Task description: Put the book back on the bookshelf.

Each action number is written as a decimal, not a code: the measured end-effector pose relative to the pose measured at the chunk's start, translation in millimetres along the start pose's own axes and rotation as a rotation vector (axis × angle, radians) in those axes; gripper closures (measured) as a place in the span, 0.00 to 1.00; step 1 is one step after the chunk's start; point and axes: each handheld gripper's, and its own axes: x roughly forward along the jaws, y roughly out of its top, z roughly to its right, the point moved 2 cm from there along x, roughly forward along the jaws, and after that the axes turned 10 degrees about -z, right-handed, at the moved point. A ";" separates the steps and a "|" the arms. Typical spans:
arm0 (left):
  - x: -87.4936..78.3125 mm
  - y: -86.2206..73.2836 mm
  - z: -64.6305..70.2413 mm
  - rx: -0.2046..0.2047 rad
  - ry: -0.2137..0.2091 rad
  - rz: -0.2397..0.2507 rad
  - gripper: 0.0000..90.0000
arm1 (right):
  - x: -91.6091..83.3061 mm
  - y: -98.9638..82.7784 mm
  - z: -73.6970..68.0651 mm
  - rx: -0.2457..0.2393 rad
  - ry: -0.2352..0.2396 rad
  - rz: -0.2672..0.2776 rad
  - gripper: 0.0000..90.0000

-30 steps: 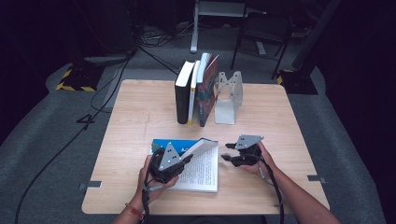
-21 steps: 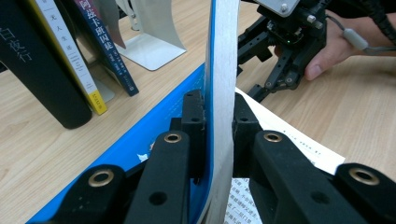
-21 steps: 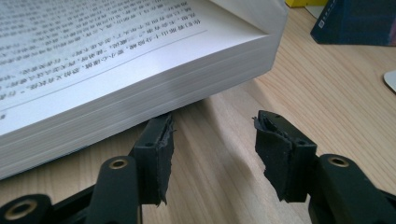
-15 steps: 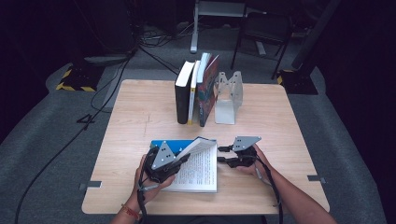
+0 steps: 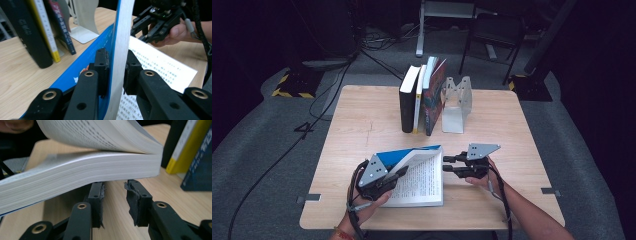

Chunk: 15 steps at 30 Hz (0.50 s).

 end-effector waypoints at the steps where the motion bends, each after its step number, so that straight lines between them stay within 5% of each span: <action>1: -2.0 -2.8 1.9 0.002 0.007 0.002 0.84 | -0.6 2.5 -1.4 -0.003 0.002 0.009 0.73; 7: -2.5 -13.0 10.1 0.010 0.004 -0.013 0.81 | -1.5 17.5 -7.5 -0.004 -0.014 0.043 0.72; 9: 1.4 -14.8 14.3 0.048 0.006 -0.025 0.84 | -1.2 21.5 -8.3 -0.008 -0.016 0.051 0.72; 15: 11.5 -11.4 6.0 0.025 -0.083 0.000 0.87 | -3.9 22.2 -5.2 -0.022 -0.003 0.052 0.74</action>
